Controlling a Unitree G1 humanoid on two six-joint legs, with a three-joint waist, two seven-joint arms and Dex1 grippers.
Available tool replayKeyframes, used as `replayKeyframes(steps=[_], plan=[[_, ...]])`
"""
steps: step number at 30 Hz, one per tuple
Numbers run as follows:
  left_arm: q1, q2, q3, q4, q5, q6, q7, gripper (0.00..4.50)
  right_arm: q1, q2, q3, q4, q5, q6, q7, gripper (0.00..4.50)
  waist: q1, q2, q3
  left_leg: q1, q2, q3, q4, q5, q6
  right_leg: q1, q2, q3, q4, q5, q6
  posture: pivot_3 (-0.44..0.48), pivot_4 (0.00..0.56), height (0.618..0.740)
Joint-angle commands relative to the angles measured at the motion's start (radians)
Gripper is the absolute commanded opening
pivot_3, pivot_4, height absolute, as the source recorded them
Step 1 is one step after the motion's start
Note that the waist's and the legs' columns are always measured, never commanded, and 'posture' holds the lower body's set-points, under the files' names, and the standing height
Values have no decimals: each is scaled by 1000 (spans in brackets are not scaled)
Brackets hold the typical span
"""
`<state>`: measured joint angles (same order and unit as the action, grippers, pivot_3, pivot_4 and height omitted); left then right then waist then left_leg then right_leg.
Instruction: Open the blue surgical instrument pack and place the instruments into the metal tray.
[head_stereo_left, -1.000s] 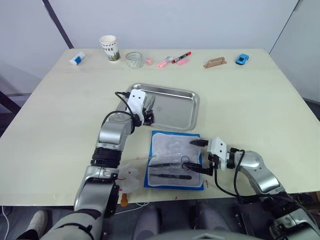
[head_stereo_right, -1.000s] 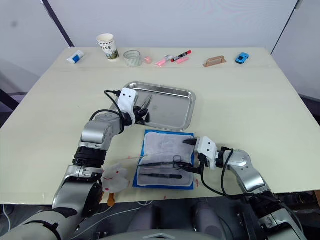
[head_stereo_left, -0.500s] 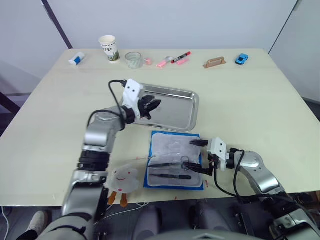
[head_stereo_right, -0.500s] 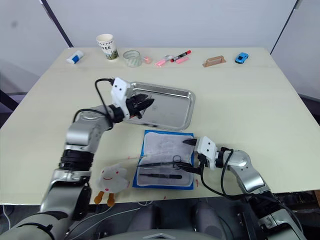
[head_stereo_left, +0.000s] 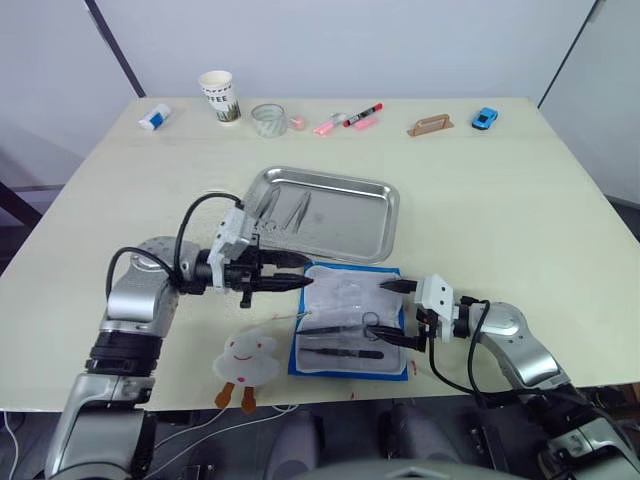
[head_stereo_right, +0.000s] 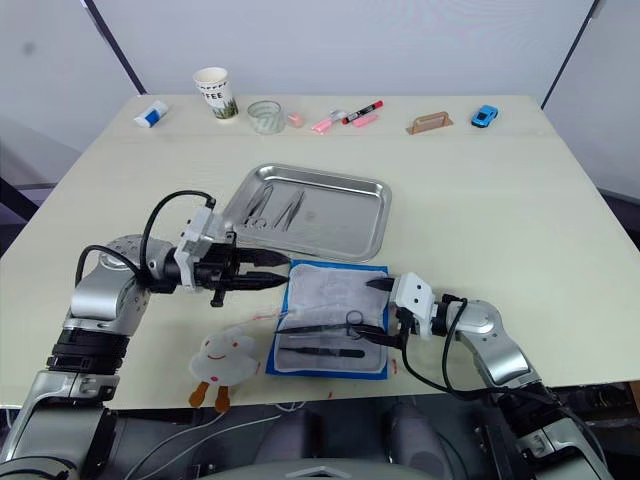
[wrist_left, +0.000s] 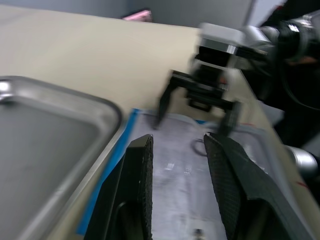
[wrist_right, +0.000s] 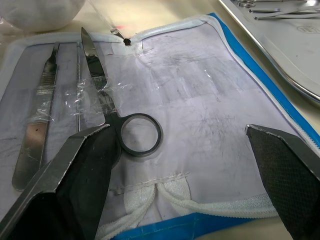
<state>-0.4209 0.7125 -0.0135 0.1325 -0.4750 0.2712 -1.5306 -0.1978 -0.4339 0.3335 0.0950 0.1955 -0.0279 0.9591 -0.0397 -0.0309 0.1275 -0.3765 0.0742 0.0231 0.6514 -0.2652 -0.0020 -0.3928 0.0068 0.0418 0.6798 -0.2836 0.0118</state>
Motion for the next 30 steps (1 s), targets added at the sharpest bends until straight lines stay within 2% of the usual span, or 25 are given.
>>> replayKeyframes(steps=[1,8,11,14,16,18,19,25,30], plan=[[19,75,-44,-4,-29,-110,-82,1686,73,-30,8,44,-48,32,-10,4500,0,0,0,0,0,0,0,0,0,0,0,0,0,0,0,0,150,728],[28,131,-123,49,-37,-255,-84,1686,111,-44,-44,-88,34,43,25,4500,26,5,6,-5,-1,2,1,0,0,-4,-3,1,-1,0,0,0,150,728],[17,126,-129,64,-26,-256,-84,1686,124,-56,-64,-136,57,49,35,4500,32,6,10,-5,-1,2,1,0,0,-4,-3,1,-2,0,0,0,150,728],[6,113,-121,80,-3,-278,-84,2313,142,-69,-86,-185,90,49,52,4500,33,8,16,-7,-1,2,1,0,0,-6,-3,0,-2,0,0,0,150,728],[6,116,-129,81,-4,-284,-84,3060,157,-75,-102,-219,116,49,58,4500,32,8,18,-8,-1,2,1,0,0,-6,-3,0,-2,0,0,0,150,728],[7,116,-139,88,2,-305,-84,4033,172,-84,-122,-260,147,52,68,4500,31,9,22,-8,-1,2,1,0,0,-6,-3,0,-2,0,0,0,150,728],[7,114,-142,90,3,-312,-84,4336,177,-88,-132,-278,160,55,70,4500,30,9,22,-10,-1,2,2,0,0,-9,-3,0,-1,0,0,0,150,728],[18,90,-182,84,9,-352,-84,4433,192,-113,-206,-370,262,105,82,4500,29,10,23,-19,-1,1,4,0,0,-16,-2,0,1,0,1,0,150,728],[5,61,-216,117,19,-425,-84,4433,225,-164,-274,-434,348,168,106,4500,32,10,23,-21,-1,1,4,0,0,-17,-2,-1,0,0,1,0,150,728]])
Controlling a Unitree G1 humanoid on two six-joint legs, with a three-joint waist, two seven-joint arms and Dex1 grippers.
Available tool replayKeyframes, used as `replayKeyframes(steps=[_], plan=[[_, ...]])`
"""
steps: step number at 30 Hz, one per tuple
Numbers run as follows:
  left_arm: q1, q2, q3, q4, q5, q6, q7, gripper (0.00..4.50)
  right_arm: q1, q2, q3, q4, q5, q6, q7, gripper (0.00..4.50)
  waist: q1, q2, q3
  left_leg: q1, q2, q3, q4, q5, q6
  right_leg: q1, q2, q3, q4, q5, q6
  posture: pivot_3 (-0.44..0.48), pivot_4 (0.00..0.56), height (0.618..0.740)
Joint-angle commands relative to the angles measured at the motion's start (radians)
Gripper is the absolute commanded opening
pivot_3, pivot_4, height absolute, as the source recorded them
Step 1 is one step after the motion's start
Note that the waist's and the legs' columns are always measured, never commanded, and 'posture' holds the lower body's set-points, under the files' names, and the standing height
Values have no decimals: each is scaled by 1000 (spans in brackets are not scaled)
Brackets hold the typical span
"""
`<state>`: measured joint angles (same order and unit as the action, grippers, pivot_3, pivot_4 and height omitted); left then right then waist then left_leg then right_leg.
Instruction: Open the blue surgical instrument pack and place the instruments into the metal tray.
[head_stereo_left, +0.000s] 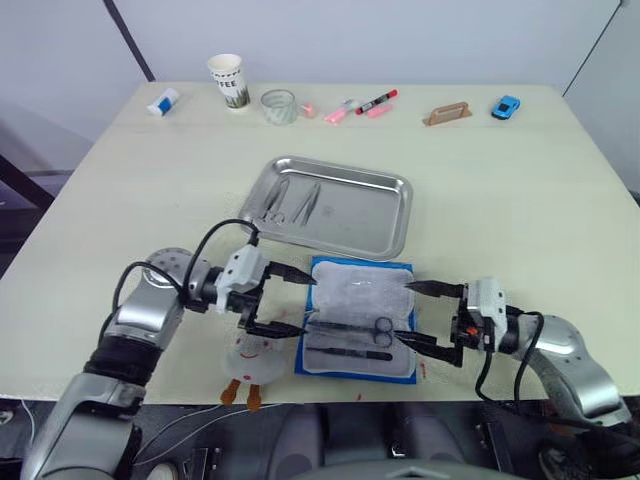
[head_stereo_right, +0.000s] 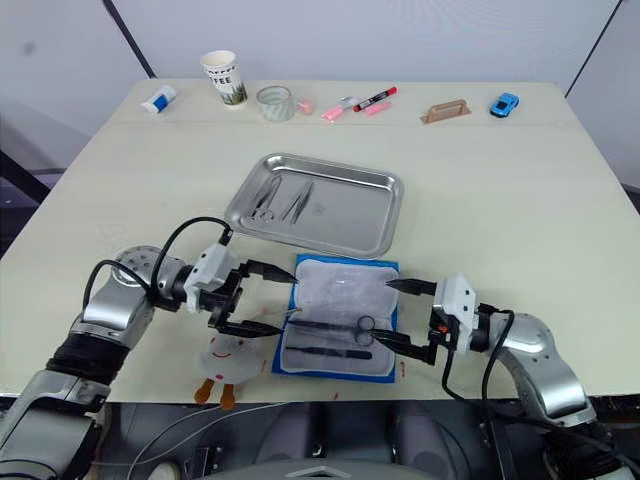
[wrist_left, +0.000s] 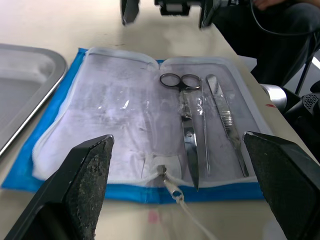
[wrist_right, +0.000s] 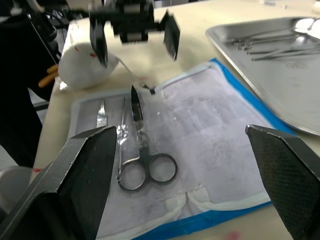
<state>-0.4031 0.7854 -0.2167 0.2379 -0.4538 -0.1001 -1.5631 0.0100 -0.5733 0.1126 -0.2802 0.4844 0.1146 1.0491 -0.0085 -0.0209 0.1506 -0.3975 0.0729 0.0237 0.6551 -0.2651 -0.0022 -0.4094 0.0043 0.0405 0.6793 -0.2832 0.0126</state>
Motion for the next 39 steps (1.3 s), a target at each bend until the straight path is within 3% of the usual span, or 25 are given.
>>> replayKeyframes(steps=[1,14,29,39], plan=[[-16,-17,-19,21,-1,-64,-51,4433,24,-34,-65,-66,67,31,20,4500,1,0,0,0,0,0,0,0,0,0,0,0,0,0,0,0,150,728],[-68,-73,-97,138,7,-131,-51,4433,62,-99,-164,-179,198,115,56,4500,-2,0,0,-1,0,-1,5,0,0,0,1,0,3,0,0,0,150,728],[-117,-90,-160,277,31,-206,-51,4433,53,-108,-147,-170,139,82,65,4500,-2,0,0,-1,0,-1,14,0,0,0,2,0,13,0,0,0,150,728],[-151,-74,-236,337,113,-234,-51,4433,4,-98,-101,-150,69,84,57,4500,-1,0,0,0,0,-1,14,0,0,0,2,1,14,0,0,0,150,728]])
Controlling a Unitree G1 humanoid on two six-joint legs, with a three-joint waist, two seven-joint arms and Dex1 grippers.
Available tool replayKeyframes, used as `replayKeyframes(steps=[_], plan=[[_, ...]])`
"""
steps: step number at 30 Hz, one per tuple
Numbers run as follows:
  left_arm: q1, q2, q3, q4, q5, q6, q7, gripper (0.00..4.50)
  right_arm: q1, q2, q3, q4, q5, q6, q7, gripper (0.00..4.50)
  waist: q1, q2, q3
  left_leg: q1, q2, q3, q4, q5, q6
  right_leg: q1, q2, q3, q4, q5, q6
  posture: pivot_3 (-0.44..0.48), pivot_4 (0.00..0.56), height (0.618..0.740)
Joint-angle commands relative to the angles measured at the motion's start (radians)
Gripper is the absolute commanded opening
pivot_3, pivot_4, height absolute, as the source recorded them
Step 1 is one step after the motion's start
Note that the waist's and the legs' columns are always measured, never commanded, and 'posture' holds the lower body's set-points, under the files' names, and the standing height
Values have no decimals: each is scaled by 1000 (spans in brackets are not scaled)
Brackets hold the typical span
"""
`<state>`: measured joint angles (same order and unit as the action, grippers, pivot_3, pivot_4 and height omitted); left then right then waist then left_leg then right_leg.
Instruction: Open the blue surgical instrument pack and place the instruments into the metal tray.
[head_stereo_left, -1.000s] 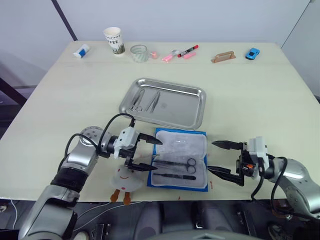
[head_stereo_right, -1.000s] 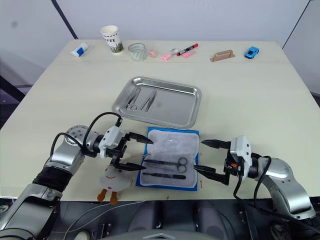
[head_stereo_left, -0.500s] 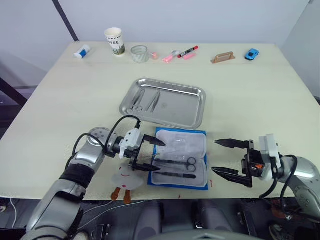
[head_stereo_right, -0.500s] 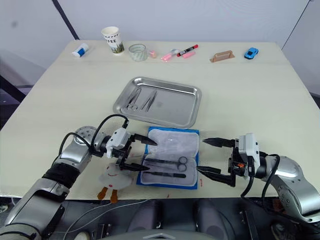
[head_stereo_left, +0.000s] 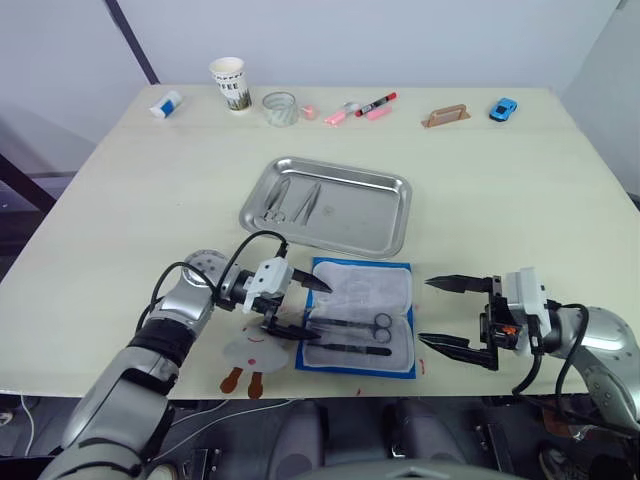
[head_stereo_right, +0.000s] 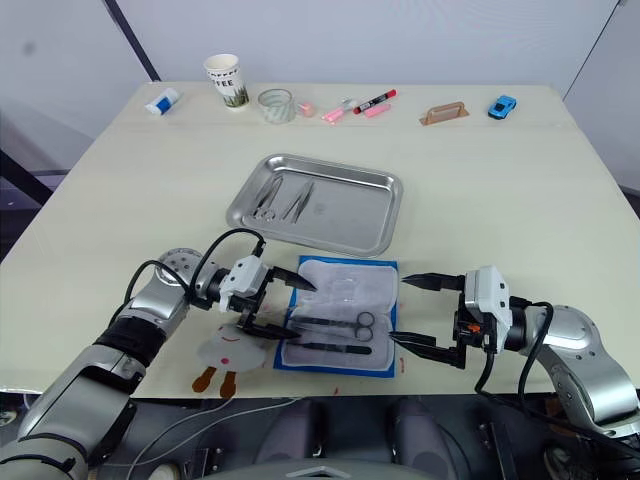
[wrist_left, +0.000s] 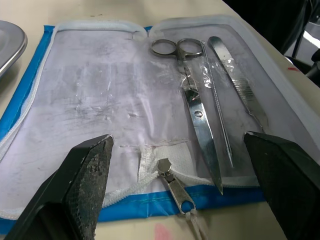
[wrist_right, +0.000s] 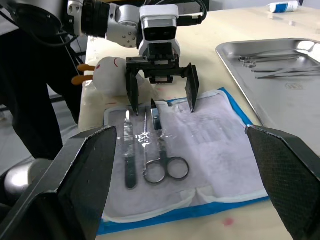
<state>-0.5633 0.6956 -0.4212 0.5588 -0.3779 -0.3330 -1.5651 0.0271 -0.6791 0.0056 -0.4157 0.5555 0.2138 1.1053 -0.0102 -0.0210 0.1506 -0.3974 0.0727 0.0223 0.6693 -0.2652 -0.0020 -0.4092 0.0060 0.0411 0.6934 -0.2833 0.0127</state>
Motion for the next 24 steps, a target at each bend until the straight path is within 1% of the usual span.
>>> replayKeyframes(steps=[1,8,16,21,24], plan=[[9,15,-33,16,34,1,-49,4433,-17,10,10,-15,-3,-13,0,4500,0,0,0,0,0,0,0,0,0,0,0,0,0,0,0,0,150,728],[6,17,-41,29,29,0,-49,4433,-57,29,54,7,-49,-19,-11,4500,0,0,0,0,0,0,0,0,0,0,0,0,0,0,0,0,150,728],[5,1,-34,60,34,-19,-49,4433,-137,55,181,76,-227,-53,-53,4500,1,1,-1,1,0,0,0,0,0,0,0,0,1,0,0,0,150,728],[14,-2,-35,68,37,-32,-49,4433,-196,86,245,85,-297,-21,-91,4500,0,2,-1,1,0,0,0,0,0,0,0,0,1,0,0,0,150,728],[17,-4,-32,71,39,-37,-49,4433,-230,100,287,77,-338,49,-128,4500,1,2,-1,1,0,0,0,0,0,0,0,0,1,0,0,0,150,728]])
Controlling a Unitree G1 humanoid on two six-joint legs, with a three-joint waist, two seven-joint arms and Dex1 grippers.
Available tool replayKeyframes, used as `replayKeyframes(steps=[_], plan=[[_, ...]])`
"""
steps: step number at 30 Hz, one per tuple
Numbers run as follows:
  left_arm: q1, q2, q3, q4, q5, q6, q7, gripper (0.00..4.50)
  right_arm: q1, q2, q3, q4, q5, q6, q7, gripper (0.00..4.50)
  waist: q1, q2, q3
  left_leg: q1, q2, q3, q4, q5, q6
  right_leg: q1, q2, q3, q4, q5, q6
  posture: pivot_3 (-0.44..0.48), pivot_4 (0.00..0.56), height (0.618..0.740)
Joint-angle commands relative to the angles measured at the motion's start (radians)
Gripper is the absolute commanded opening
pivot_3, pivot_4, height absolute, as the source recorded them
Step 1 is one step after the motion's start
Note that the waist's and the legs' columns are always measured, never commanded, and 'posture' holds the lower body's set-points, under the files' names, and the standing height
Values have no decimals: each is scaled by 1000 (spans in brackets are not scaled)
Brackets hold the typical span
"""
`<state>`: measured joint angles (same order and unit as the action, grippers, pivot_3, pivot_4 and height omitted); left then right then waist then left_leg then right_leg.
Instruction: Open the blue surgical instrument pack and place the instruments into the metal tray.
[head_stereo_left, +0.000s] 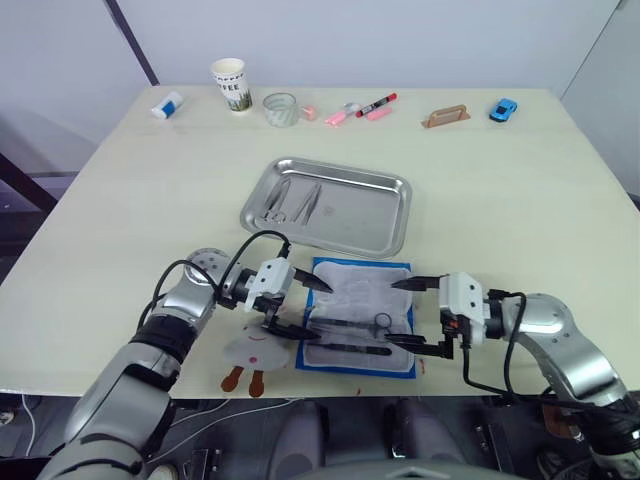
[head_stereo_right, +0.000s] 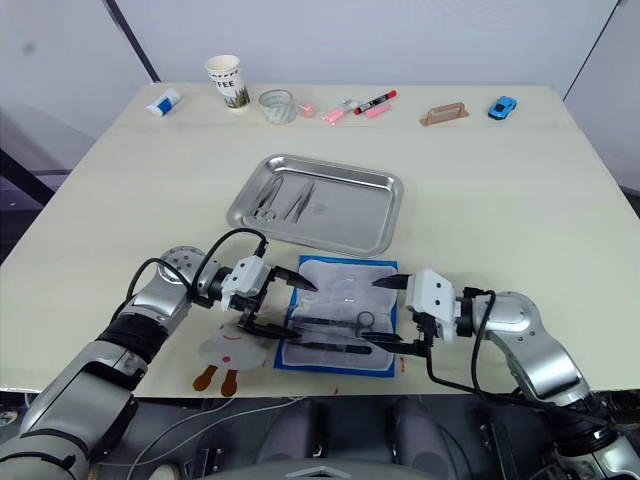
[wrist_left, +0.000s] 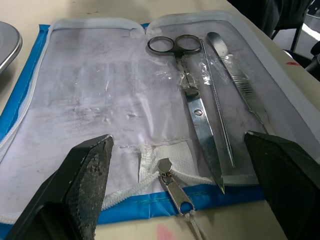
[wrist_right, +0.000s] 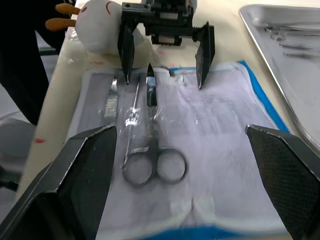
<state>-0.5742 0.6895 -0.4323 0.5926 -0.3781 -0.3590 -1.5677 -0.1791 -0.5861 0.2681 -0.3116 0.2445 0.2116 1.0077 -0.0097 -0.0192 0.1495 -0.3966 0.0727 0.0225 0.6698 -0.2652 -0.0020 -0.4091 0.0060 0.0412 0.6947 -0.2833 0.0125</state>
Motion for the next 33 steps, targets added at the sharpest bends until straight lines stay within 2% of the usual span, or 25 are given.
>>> replayKeyframes(steps=[1,13,14,15,16,17,33], plan=[[28,2,-21,38,40,-12,-47,4433,-32,13,34,-30,-30,74,-38,4500,1,0,0,0,0,0,0,0,0,0,0,0,0,0,0,0,150,728],[53,15,-22,18,33,-15,-47,4433,-131,13,140,-124,-127,342,-115,4500,-1,2,-1,0,0,0,0,0,0,0,0,0,0,0,0,0,150,728],[55,17,-22,16,32,-14,-47,4500,-136,11,144,-135,-123,362,-111,3977,-1,2,-1,0,0,0,0,0,0,0,0,0,0,0,0,0,150,728],[56,17,-21,15,32,-14,-47,4500,-140,7,150,-142,-122,374,-107,3835,-2,2,-1,0,0,0,0,0,0,0,0,0,0,0,0,0,150,728],[58,19,-21,11,31,-13,-47,4500,-142,3,156,-149,-126,377,-105,3247,-2,2,-1,0,0,0,0,0,0,0,0,0,0,0,0,0,150,728],[60,20,-21,8,30,-11,-47,4500,-143,0,163,-153,-134,378,-107,3015,-2,2,-1,0,0,0,0,0,0,0,0,0,0,0,0,0,150,728],[75,28,-17,-15,25,7,-47,4500,-209,-19,252,-213,-167,568,-126,3015,-6,2,-1,0,0,0,0,0,0,0,0,0,0,0,0,0,150,728]])
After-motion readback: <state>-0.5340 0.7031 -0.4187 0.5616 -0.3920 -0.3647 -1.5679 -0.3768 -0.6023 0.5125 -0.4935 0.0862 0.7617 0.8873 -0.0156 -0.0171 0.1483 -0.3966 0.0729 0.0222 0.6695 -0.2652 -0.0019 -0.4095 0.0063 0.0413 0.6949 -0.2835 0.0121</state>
